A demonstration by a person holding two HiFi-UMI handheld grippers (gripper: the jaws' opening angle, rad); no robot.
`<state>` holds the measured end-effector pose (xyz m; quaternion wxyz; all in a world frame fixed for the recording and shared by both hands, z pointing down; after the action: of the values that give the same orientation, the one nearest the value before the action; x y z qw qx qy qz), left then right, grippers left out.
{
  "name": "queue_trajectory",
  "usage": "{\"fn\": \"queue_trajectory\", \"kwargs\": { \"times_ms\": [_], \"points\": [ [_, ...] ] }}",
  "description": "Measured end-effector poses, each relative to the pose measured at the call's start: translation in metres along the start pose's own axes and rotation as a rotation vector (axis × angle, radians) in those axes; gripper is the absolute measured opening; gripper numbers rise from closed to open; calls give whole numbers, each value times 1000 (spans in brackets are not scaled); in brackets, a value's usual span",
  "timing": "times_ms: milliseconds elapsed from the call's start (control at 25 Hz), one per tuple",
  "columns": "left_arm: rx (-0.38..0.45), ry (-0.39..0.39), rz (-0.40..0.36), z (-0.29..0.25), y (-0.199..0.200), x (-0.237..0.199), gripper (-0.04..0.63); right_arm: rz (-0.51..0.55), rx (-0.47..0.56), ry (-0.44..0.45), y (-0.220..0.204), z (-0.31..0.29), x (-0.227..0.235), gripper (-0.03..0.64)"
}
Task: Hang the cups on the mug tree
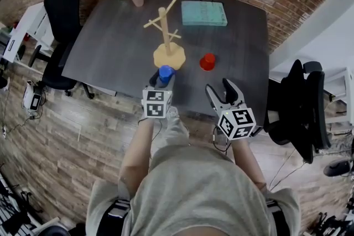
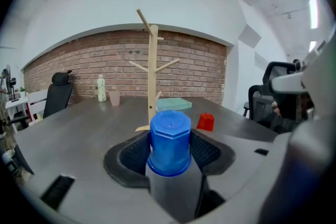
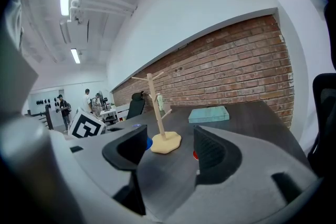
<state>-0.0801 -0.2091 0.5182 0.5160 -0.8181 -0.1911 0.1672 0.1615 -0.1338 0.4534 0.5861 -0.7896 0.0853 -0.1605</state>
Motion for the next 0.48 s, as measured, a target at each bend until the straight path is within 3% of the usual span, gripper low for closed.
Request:
{"fn": "queue_trajectory", "kwargs": {
  "times_ms": [480],
  "points": [
    [170, 27, -63, 54, 75, -6, 229, 9, 19, 46, 3, 3, -10, 272]
  ]
}}
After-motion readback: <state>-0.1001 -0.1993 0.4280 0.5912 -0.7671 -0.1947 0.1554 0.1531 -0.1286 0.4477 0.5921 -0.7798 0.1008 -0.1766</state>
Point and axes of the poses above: the fingertips, and each gripper's own axes: z backward along the fingers, x to its right, y out of its top, the point moved 9 cm from there along z, backward along the fingers, and after that the axes turned 5 degrees about -y, right-handed, at the moved point
